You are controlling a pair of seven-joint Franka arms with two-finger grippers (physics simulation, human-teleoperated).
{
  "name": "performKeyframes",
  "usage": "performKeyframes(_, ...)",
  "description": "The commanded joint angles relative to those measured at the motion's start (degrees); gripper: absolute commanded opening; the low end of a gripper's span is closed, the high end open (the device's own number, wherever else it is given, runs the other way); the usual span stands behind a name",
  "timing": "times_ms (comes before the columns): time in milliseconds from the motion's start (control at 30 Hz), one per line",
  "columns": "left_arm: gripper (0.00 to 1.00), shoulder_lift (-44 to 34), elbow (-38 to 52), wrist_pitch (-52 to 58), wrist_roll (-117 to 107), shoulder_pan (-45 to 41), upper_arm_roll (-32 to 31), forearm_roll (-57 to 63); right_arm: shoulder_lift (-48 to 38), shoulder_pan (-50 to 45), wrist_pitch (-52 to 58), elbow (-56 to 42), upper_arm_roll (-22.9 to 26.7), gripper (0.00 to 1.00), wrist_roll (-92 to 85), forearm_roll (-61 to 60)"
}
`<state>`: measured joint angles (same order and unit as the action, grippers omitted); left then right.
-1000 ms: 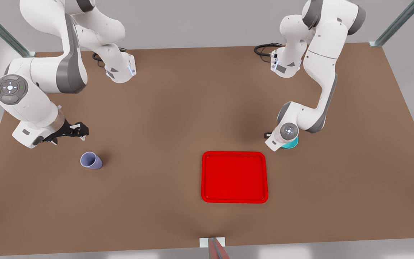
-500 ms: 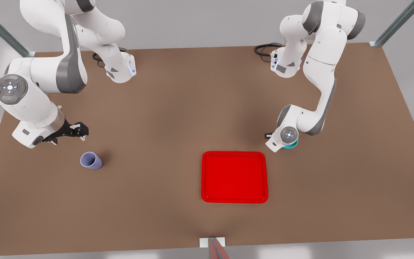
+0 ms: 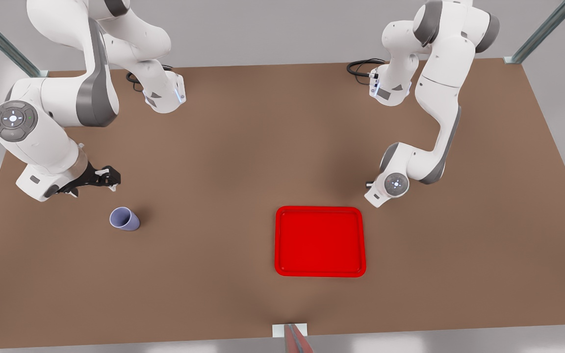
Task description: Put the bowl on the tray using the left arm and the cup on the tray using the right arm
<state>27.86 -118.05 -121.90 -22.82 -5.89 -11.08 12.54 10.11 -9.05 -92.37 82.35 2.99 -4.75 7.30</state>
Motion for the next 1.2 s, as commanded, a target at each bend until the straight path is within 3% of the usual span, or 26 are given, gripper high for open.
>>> performKeyframes(0,0.21,0.0,0.01,0.0,0.24,0.0,0.01,-2.08,0.0,0.0,0.0,0.0,0.0,1.0,0.09,0.0)
performKeyframes(267,0.21,-2.11,0.54,3.51,0.24,-0.44,-0.08,-2.61,0.0,0.0,0.0,0.0,-0.09,1.0,0.0,0.0)
performKeyframes(367,0.21,-2.47,8.08,10.19,0.59,-1.23,-0.26,-3.05,0.0,0.0,0.0,0.0,-0.17,1.0,0.0,0.0)
performKeyframes(533,0.21,8.78,29.53,15.2,0.68,-5.97,0.36,-2.44,0.0,0.0,0.0,0.0,-0.44,1.0,0.09,0.0)
performKeyframes(733,0.21,17.93,45.71,17.66,1.82,-12.83,3.87,-2.52,0.0,0.0,0.0,0.0,-0.44,1.0,0.09,0.0)
performKeyframes(900,0.21,23.11,52.65,17.31,1.29,-20.92,7.57,-5.07,0.0,0.0,0.09,0.0,-0.44,1.0,0.09,0.0)
performKeyframes(1167,0.21,28.21,56.61,12.83,1.82,-25.13,12.23,-6.22,0.0,-0.09,0.18,0.0,-0.53,1.0,0.17,0.0)
